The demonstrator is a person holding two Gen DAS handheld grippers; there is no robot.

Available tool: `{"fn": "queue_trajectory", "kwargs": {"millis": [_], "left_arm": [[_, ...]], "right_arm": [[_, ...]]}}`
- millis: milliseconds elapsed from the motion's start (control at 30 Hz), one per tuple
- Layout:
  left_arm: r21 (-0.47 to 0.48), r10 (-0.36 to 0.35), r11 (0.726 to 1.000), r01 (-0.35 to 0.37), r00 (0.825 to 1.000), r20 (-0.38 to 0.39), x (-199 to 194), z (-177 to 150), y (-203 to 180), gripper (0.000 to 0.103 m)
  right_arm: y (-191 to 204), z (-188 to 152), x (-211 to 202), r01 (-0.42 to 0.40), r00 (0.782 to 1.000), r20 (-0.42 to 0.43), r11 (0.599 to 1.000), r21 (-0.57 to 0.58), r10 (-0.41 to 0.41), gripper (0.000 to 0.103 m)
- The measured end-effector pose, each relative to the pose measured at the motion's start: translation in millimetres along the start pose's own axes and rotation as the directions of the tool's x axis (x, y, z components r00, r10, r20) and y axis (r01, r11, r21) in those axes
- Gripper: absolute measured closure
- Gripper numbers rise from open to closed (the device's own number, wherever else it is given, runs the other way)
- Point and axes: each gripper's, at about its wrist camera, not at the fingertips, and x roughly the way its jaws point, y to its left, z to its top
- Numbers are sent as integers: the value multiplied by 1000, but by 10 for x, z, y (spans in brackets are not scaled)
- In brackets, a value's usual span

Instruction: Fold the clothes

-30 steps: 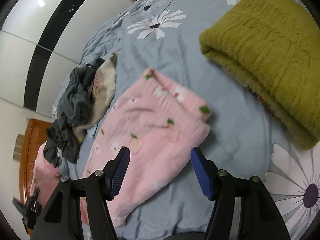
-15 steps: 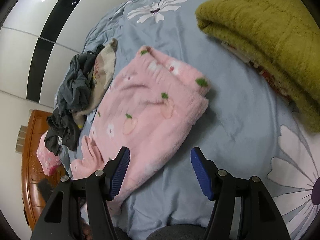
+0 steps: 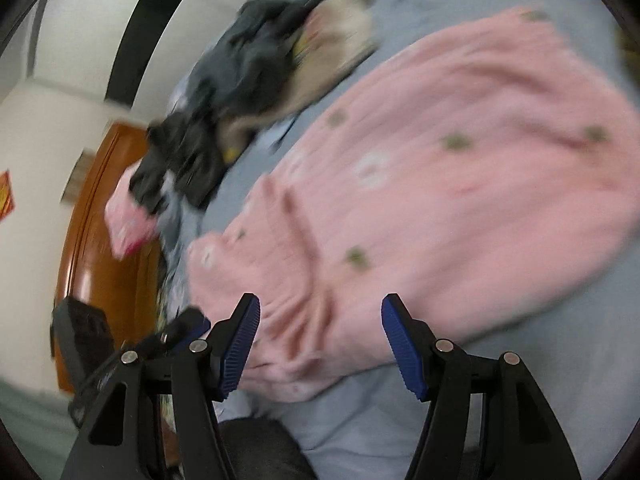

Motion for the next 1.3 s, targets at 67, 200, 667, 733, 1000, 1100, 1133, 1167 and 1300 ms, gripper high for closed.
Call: {"fn": "queue_trajectory", "kwargs": {"millis": [67, 200, 667, 733, 1000, 1100, 1133, 1167, 1300], "left_arm": [[-122, 13, 992, -12, 1000, 2, -26, 35, 392, 44], [-267, 49, 962, -55, 998, -28, 22, 7, 923, 44], [-391, -68, 917, 74, 997, 29, -79, -225, 1367, 44], [-394, -87, 914, 99, 995, 48, -48, -208, 1415, 44], [-397, -78, 914, 82, 997, 27, -39, -234, 1478, 44], [-392, -62, 918, 64, 998, 19, -28, -228, 1446, 44], [-394, -59, 917, 61, 998, 17, -26, -228, 1447, 44], [-395, -55, 917, 57, 998, 15, -23, -228, 1448, 44], [-378, -24, 925, 25, 1000, 6, -38, -227, 1425, 44]], "right_arm": [[87, 40, 211, 10, 999, -34, 1000, -15, -10, 38], [99, 177, 536, 31, 996, -82, 999, 8, -30, 38], [480, 356, 674, -27, 997, -71, 1000, 4, 27, 88], [685, 407, 506, -85, 996, -31, 993, -79, 83, 89], [400, 426, 520, 15, 999, -30, 987, -159, -20, 89], [137, 390, 668, 21, 998, -53, 997, -73, -25, 89], [105, 391, 700, 19, 998, -56, 998, -56, -23, 89], [86, 394, 705, 21, 998, -56, 999, -47, -24, 89], [54, 427, 633, 42, 998, -39, 998, -42, -44, 82]]}}
